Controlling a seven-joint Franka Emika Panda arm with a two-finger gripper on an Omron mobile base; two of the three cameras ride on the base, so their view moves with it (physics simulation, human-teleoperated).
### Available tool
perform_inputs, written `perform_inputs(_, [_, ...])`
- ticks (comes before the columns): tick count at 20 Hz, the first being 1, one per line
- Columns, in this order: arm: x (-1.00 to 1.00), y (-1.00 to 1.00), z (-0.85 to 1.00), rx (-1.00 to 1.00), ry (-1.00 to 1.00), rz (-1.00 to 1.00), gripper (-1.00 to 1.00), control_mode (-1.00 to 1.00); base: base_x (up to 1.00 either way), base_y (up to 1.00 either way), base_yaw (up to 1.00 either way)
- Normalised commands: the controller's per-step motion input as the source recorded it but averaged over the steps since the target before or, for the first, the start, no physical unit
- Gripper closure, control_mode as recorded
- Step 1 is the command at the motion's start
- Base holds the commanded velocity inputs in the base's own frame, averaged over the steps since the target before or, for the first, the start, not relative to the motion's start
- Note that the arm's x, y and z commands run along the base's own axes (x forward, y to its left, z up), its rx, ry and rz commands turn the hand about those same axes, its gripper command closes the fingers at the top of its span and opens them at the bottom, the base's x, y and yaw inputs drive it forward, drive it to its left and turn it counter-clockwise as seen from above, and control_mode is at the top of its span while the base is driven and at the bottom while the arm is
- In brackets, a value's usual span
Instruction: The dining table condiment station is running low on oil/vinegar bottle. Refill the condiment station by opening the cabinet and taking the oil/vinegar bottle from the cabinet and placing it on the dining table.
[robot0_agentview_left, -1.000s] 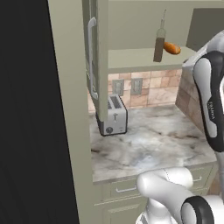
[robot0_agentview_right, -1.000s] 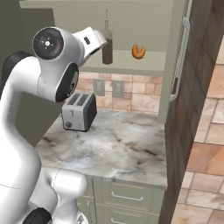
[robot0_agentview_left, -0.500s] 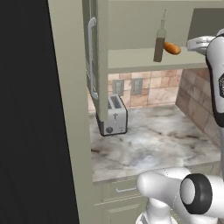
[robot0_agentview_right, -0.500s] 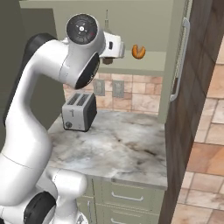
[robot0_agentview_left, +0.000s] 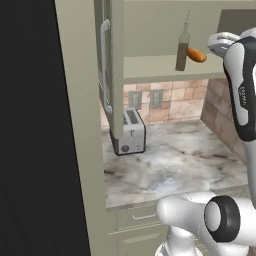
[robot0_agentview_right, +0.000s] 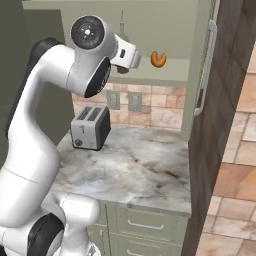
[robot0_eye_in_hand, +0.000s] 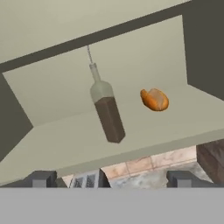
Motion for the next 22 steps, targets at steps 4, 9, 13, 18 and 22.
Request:
perform_inputs(4, [0.14, 0.00, -0.06, -0.01, -0.13, 0.04, -1.00, -1.00, 0.00, 0.00, 0.00])
perform_inputs(9, [0.37, 0.00, -0.17, 0.00, -0.02, 0.14, -1.00, -1.00, 0.00, 0.00, 0.00])
perform_inputs(13, [0.47, 0.00, -0.07, -0.01, 0.02, 0.18, -1.00, -1.00, 0.00, 0.00, 0.00])
perform_inputs(18, [0.46, 0.00, 0.00, -0.01, 0.12, 0.11, -1.00, -1.00, 0.00, 0.00, 0.00])
perform_inputs(22, [0.47, 0.00, 0.00, -0.05, 0.18, 0.07, -1.00, -1.00, 0.00, 0.00, 0.00])
